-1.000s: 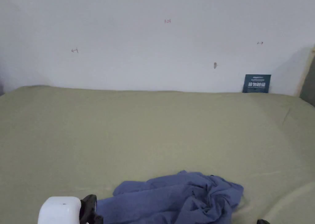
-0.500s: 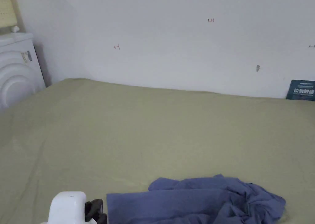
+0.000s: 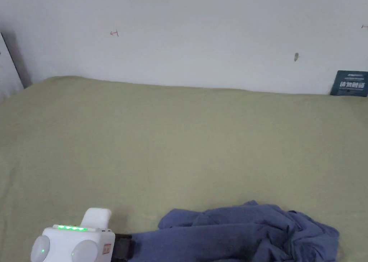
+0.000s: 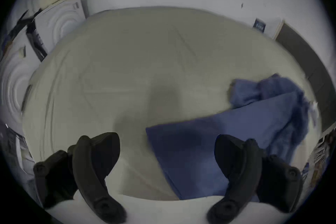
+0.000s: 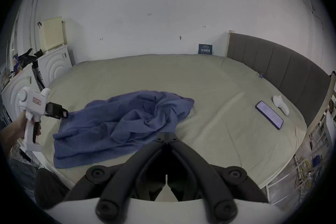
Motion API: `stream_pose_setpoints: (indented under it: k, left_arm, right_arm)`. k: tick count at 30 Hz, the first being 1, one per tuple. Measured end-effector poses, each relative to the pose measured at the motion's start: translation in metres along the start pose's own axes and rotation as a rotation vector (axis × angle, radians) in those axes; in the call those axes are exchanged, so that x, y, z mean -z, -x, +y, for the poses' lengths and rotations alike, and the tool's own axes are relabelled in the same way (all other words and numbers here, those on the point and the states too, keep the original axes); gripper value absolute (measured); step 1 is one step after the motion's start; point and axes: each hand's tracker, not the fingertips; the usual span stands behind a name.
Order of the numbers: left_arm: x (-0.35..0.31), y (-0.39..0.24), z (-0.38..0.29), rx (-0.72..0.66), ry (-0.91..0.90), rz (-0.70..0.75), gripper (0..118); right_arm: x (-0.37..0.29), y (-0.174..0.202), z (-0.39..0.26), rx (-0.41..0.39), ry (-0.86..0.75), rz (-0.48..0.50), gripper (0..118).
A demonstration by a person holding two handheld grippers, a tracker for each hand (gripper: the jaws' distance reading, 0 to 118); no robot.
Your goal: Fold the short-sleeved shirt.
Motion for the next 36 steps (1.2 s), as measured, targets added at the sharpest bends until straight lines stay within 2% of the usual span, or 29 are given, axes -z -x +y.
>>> stream_pose_setpoints:
  k: [4,5,6,7,8,9,10,12,15,20,24,25,26,27,28,30,31,33,35,36]
  left_arm:
    - [0.006,-0.004,-0.001,-0.005,0.015,-0.024,108]
    - [-0.001,0.0,-0.003,-0.004,0.017,-0.037,105]
    - [-0.007,0.0,-0.004,0.002,0.022,-0.053,93]
    - [-0.016,-0.001,-0.007,0.008,-0.007,-0.074,61]
    - [-0.022,-0.001,-0.009,0.02,-0.028,-0.086,24]
    - [-0.025,-0.001,-0.011,0.011,-0.037,-0.115,1]
    - [-0.029,0.0,-0.013,0.009,-0.032,-0.081,1]
    - [-0.03,-0.002,-0.014,-0.008,-0.01,-0.12,1]
    - [-0.025,-0.006,-0.017,0.033,-0.028,-0.101,1]
    - [-0.019,-0.004,-0.017,0.02,-0.021,-0.121,1]
    - [-0.02,-0.008,-0.017,0.006,-0.02,-0.129,1]
    - [-0.02,-0.009,-0.018,0.006,-0.019,-0.128,1]
    - [-0.02,-0.011,-0.018,0.011,-0.022,-0.126,1]
    - [-0.02,-0.013,-0.018,0.012,-0.023,-0.125,1]
    - [-0.021,-0.015,-0.018,0.01,-0.023,-0.125,1]
    - [-0.014,-0.009,-0.018,0.007,-0.025,-0.126,2]
    - [-0.014,-0.009,-0.018,0.004,-0.025,-0.128,2]
    - [-0.013,-0.007,-0.019,-0.004,-0.024,-0.132,2]
    - [-0.012,-0.009,-0.02,-0.015,-0.025,-0.133,2]
    - [-0.012,-0.011,-0.02,-0.018,-0.025,-0.131,2]
  right_arm:
    - [0.011,-0.007,-0.002,-0.002,0.034,-0.011,0]
    - [0.013,-0.01,-0.002,-0.003,0.046,-0.017,0]
    - [0.015,-0.012,-0.002,0.0,0.051,-0.021,0]
    - [0.018,-0.016,-0.001,0.007,0.057,-0.026,0]
    - [0.021,-0.019,0.002,0.012,0.066,-0.036,0]
    - [0.024,-0.022,0.005,0.013,0.071,-0.041,0]
    - [0.027,-0.027,0.009,0.012,0.061,-0.046,0]
    - [0.038,-0.036,0.021,0.001,0.058,-0.056,0]
    - [0.069,-0.055,0.042,-0.044,0.066,-0.084,0]
    - [0.155,-0.091,0.089,-0.024,0.166,-0.046,0]
    - [0.214,-0.098,0.109,-0.065,0.249,-0.017,1]
    - [0.227,-0.098,0.112,-0.059,0.29,0.002,18]
    - [0.242,-0.097,0.112,-0.055,0.355,0.023,53]
    - [0.255,-0.096,0.108,-0.063,0.416,0.033,97]
    - [0.252,-0.095,0.111,-0.066,0.33,0.007,116]
    - [0.273,-0.085,0.097,-0.142,0.421,-0.021,106]
    - [0.277,-0.082,0.093,-0.156,0.429,-0.028,106]
    - [0.283,-0.079,0.084,-0.145,0.462,0.0,104]
    - [0.289,-0.079,0.078,-0.099,0.464,0.026,94]
    - [0.285,-0.075,0.077,-0.095,0.452,-0.003,90]
